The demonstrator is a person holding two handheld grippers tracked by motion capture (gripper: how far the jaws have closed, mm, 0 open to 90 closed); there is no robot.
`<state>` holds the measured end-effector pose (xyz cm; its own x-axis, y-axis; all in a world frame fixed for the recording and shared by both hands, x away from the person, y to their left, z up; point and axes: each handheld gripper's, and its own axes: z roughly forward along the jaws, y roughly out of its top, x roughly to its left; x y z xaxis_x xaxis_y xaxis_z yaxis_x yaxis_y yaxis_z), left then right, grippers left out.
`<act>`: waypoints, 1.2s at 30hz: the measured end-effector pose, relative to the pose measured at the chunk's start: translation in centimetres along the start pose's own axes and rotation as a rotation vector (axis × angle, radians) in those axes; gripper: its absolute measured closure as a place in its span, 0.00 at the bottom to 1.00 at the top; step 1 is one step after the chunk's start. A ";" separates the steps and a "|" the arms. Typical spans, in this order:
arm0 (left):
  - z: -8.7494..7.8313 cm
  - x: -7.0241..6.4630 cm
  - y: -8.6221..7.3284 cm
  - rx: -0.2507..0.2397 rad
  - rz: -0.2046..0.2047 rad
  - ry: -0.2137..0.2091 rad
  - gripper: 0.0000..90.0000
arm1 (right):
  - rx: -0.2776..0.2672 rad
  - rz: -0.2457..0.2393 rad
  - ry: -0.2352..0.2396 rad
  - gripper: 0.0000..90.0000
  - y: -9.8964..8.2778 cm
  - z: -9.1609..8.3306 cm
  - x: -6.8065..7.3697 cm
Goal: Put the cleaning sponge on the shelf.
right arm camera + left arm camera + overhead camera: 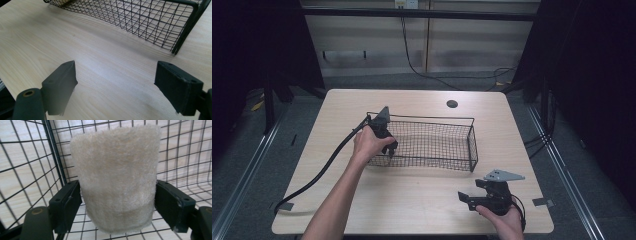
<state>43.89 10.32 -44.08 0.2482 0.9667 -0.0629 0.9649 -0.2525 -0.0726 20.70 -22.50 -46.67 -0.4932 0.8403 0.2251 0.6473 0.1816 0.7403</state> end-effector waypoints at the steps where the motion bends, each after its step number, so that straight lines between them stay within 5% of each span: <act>1: -0.1 0.1 0.0 0.003 0.007 -0.009 0.27 | 0.000 0.000 0.001 0.19 0.0 0.0 0.0; 14: -0.9 0.2 -0.5 -0.046 0.059 -0.028 0.20 | 0.001 -0.002 0.000 0.19 0.0 0.0 0.0; 16: -1.2 0.3 -0.7 -0.065 0.065 -0.044 0.20 | 0.000 -0.001 -0.001 0.19 0.0 0.0 0.0; 18: -1.5 0.8 -0.9 -0.104 0.066 -0.115 0.20 | 0.001 -0.001 0.000 0.19 0.0 0.0 0.0; 23: -1.8 1.6 -1.3 -0.132 0.082 -0.115 0.19 | 0.001 0.000 0.000 0.19 0.0 0.0 0.0; 29: -2.5 3.0 -2.2 -0.185 0.137 -0.212 0.24 | 0.002 0.002 -0.002 0.19 0.0 0.1 0.0; 36: -3.5 3.3 -2.9 -0.221 0.207 -0.209 0.23 | 0.001 0.003 -0.002 0.19 0.0 0.0 0.0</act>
<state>42.19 14.36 -40.61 0.4392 0.8608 -0.2571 0.8970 -0.4044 0.1784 20.77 -22.49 -46.67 -0.4899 0.8419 0.2265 0.6497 0.1793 0.7388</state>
